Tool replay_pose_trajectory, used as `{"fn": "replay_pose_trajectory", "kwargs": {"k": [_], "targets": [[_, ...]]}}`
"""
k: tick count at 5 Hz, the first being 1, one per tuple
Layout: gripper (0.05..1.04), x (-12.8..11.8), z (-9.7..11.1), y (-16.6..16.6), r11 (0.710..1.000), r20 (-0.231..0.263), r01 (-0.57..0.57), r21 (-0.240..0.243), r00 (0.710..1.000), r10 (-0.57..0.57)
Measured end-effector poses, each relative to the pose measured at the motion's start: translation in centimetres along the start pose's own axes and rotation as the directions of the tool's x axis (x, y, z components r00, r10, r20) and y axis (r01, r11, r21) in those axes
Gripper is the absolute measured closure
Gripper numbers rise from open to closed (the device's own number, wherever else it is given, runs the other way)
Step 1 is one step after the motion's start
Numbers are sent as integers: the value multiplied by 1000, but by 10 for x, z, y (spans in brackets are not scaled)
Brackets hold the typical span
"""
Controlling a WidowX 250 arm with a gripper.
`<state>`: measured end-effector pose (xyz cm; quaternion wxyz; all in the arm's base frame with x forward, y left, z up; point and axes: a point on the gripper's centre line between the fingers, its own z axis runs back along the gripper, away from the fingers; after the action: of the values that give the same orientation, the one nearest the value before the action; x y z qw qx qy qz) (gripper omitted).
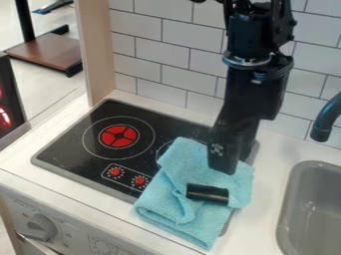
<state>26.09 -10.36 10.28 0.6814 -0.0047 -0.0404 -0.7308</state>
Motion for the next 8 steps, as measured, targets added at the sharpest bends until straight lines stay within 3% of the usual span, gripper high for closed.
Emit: {"fn": "replay_pose_trajectory", "kwargs": {"k": [2, 4, 6, 8], "targets": [[85, -3, -18, -2, 998, -11, -30, -55, 999, 30], [85, -2, -39, 8, 997, -37, -80, -21, 996, 79], [85, -11, -64, -5, 994, -59, -111, -4, 992, 110], [85, -5, -50, -10, 997, 7, -66, 46, 998, 65]]}}
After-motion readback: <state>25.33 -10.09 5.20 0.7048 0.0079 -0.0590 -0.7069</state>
